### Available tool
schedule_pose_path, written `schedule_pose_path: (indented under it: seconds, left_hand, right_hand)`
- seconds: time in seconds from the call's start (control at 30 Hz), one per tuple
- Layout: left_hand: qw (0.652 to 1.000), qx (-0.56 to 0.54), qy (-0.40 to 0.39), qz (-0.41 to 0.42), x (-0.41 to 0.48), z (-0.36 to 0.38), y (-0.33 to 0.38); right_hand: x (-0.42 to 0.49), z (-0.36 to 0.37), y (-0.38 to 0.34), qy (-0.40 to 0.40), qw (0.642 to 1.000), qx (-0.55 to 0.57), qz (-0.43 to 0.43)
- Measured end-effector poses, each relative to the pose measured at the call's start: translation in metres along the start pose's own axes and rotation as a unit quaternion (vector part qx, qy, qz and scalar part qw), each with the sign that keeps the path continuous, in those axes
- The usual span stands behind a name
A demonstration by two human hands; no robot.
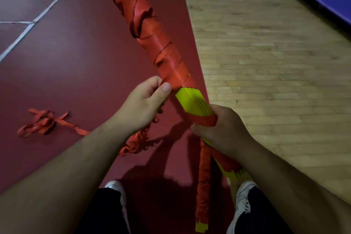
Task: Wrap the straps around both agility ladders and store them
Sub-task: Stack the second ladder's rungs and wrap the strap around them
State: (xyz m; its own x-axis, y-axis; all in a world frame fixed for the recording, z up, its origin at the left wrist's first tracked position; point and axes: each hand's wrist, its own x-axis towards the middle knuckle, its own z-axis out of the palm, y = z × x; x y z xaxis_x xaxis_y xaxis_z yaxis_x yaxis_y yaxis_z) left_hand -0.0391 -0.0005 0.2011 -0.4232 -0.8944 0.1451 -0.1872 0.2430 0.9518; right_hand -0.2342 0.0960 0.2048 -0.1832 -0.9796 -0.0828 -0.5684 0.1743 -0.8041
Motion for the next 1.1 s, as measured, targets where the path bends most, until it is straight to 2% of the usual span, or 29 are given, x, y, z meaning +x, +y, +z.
schedule_pose_path:
  seconds: [0.17, 0.27, 0.33, 0.47, 0.57, 0.67, 0.7, 0.8, 0.87, 0.93, 1.0, 1.1]
  left_hand:
    - [0.998, 0.003, 0.045, 0.037, -0.003, 0.004, 0.033]
    - [0.993, 0.073, 0.070, 0.062, 0.000, 0.004, 0.057]
    - [0.984, 0.125, 0.089, 0.095, 0.009, -0.004, 0.091]
    - [0.959, 0.164, 0.144, 0.180, 0.032, -0.034, 0.199]
    - [0.948, 0.112, 0.170, 0.243, 0.036, -0.052, 0.288]
    - [0.956, 0.002, 0.131, 0.263, 0.023, -0.058, 0.349]
    - [0.958, -0.003, 0.120, 0.262, 0.017, -0.058, 0.358]
    - [0.974, -0.021, 0.059, 0.218, -0.003, -0.057, 0.360]
    - [0.988, -0.059, 0.005, 0.144, -0.014, -0.055, 0.350]
    - [0.993, -0.084, -0.016, 0.086, -0.025, -0.050, 0.336]
    - [0.994, -0.071, 0.009, 0.078, -0.033, -0.045, 0.318]
    - [0.990, 0.029, 0.078, 0.114, -0.037, -0.041, 0.291]
  right_hand:
    - [-0.017, -0.023, -0.020, 0.043, 0.998, -0.003, -0.035]
    - [-0.019, -0.043, -0.038, 0.047, 0.998, -0.033, -0.036]
    - [-0.021, -0.062, -0.064, 0.072, 0.995, -0.039, -0.062]
    - [-0.029, -0.121, -0.151, 0.150, 0.977, -0.077, -0.127]
    - [-0.041, -0.163, -0.217, 0.175, 0.968, -0.042, -0.175]
    - [-0.065, -0.190, -0.258, 0.178, 0.962, -0.003, -0.208]
    - [-0.072, -0.193, -0.262, 0.171, 0.964, 0.006, -0.206]
    - [-0.092, -0.194, -0.257, 0.157, 0.970, -0.009, -0.183]
    - [-0.098, -0.188, -0.246, 0.164, 0.971, -0.021, -0.171]
    - [-0.101, -0.178, -0.234, 0.167, 0.973, -0.027, -0.155]
    - [-0.100, -0.166, -0.221, 0.169, 0.974, -0.034, -0.147]
    - [-0.096, -0.148, -0.205, 0.167, 0.975, -0.033, -0.145]
